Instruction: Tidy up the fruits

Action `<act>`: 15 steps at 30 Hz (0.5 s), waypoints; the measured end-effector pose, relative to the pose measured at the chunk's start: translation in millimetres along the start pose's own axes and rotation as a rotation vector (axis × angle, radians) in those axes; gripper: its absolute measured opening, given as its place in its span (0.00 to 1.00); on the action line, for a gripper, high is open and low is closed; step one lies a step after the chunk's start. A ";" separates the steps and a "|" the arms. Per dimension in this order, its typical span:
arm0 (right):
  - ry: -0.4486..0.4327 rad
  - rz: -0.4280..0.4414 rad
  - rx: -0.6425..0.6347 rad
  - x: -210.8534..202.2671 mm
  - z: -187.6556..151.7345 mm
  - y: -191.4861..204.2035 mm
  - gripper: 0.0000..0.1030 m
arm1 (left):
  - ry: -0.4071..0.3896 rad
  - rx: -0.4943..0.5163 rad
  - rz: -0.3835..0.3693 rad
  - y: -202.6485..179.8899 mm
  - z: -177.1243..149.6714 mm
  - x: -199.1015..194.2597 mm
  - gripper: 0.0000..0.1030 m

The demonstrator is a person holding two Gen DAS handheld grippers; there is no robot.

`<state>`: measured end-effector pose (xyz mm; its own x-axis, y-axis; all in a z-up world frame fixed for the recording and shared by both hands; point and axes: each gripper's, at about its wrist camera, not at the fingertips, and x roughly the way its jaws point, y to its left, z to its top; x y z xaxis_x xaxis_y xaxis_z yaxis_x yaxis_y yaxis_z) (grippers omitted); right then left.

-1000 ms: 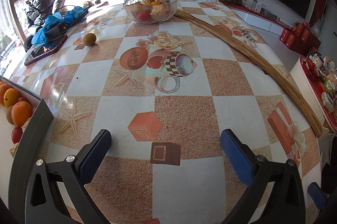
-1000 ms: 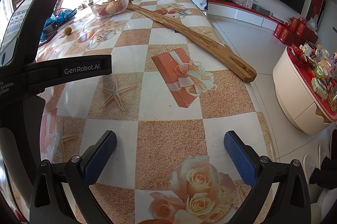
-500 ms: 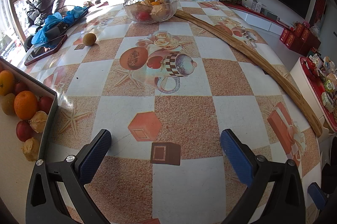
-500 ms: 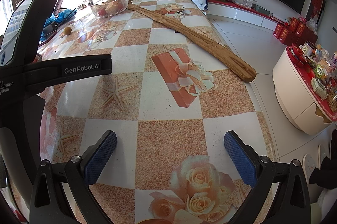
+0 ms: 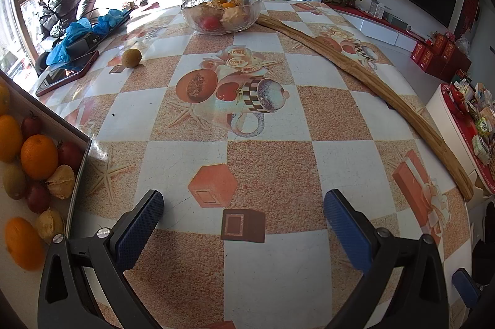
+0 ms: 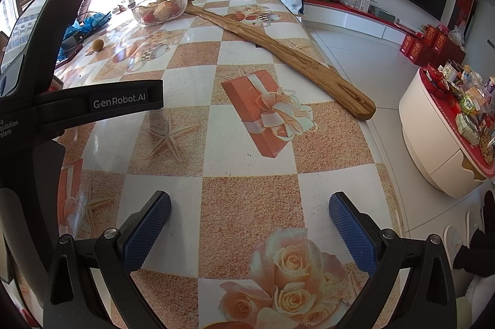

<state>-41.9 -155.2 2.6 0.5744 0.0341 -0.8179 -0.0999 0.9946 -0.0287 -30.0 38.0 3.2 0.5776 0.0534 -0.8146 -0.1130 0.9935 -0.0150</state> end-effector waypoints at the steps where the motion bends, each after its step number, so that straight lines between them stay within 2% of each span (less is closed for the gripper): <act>1: 0.000 0.000 0.000 0.0 0.0 0.0 1.00 | 0.000 0.000 0.000 0.0 0.0 0.0 1.00; 8: 0.000 0.000 0.000 -0.3 -0.2 -0.2 1.00 | 0.000 0.000 0.000 8.9 -3.6 -3.2 1.00; 15: 0.000 0.000 0.000 -0.2 -0.5 -0.5 1.00 | 0.001 0.003 0.002 -1.4 -1.9 0.5 1.00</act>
<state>-42.3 -155.7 2.6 0.5745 0.0342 -0.8178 -0.1001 0.9946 -0.0286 -31.1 36.5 1.7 0.5768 0.0552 -0.8150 -0.1119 0.9936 -0.0120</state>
